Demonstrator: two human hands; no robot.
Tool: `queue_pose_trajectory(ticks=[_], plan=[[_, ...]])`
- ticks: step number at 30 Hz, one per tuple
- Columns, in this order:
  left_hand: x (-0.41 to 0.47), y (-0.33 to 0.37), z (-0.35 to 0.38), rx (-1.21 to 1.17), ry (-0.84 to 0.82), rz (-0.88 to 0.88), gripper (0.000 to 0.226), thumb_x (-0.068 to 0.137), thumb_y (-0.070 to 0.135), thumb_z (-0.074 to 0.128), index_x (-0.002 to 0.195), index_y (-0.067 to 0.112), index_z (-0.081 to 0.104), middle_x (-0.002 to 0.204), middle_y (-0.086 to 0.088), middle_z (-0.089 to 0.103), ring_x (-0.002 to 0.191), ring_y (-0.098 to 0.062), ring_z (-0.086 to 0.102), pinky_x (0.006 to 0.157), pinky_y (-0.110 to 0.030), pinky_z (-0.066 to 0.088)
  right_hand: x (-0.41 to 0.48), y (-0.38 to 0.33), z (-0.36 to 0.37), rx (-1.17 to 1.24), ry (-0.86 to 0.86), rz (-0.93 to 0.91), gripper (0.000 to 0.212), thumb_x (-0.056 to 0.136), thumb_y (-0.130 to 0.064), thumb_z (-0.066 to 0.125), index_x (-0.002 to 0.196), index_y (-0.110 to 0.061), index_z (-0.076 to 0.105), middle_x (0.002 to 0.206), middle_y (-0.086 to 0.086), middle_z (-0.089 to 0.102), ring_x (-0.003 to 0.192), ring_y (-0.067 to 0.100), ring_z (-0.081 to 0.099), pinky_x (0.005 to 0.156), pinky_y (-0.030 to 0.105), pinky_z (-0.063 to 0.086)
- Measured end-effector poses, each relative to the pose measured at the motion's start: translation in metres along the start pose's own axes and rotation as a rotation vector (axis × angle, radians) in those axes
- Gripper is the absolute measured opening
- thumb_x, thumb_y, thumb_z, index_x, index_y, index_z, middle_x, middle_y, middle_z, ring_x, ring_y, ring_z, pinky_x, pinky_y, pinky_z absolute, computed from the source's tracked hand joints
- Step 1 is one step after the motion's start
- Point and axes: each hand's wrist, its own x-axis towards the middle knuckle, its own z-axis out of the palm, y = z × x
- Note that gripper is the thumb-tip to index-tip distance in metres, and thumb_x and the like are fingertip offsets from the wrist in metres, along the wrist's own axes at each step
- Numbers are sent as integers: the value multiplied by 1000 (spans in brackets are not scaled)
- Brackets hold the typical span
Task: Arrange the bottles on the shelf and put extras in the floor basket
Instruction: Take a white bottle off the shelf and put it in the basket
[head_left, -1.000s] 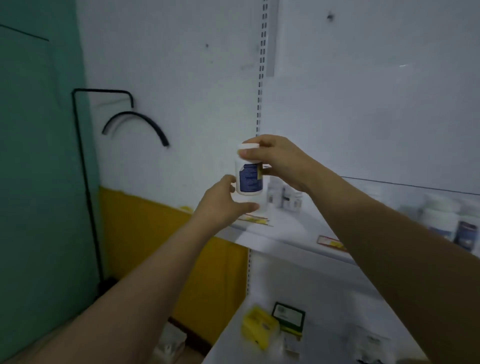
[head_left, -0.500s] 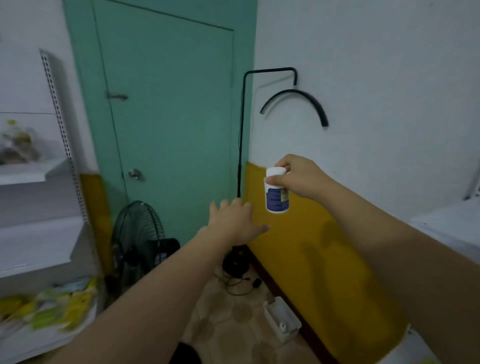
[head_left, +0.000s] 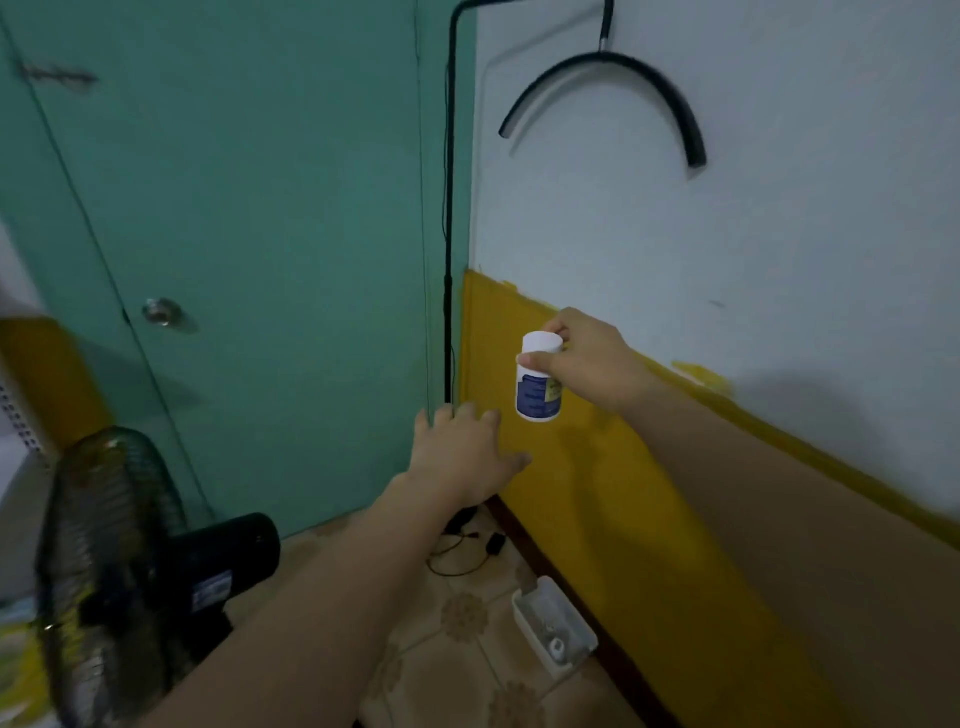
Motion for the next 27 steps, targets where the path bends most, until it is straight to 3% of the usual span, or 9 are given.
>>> queue_pose_trajectory(ticks=[4, 8, 13, 22, 27], plan=[[74, -8, 33, -31, -7, 10, 67, 86, 69, 36, 133, 22, 42, 139, -6, 44, 132, -30, 35, 110, -52, 25, 71, 48, 12, -10, 16, 74, 37, 87, -28, 68, 114, -8, 53, 109, 9, 57, 96, 21, 52, 77, 33, 45], [141, -12, 69, -76, 16, 63, 68, 87, 68, 36, 138, 23, 36, 144, -2, 40, 134, -27, 32, 111, -50, 22, 130, 101, 28, -36, 67, 127, 40, 86, -31, 68, 114, -7, 53, 111, 11, 59, 96, 22, 54, 71, 29, 39], [229, -1, 137, -133, -118, 155, 76, 87, 67, 39, 147, 23, 23, 153, -1, 28, 141, -26, 21, 114, -52, 16, 181, 172, 53, -17, 63, 282, 44, 87, -33, 67, 120, -9, 49, 118, 10, 58, 99, 22, 55, 74, 31, 44], [322, 25, 301, -295, -238, 208, 77, 90, 59, 44, 149, 21, 15, 153, 0, 27, 141, -22, 23, 113, -45, 18, 211, 338, 139, 16, 54, 534, 47, 90, -29, 64, 129, -14, 45, 126, 6, 52, 94, 19, 49, 72, 30, 42], [340, 22, 441, -291, -270, 208, 75, 88, 60, 44, 148, 22, 19, 151, -1, 32, 137, -25, 30, 110, -45, 25, 197, 457, 232, 24, 34, 563, 39, 88, -30, 67, 119, -16, 47, 118, 5, 54, 97, 24, 55, 77, 40, 51]])
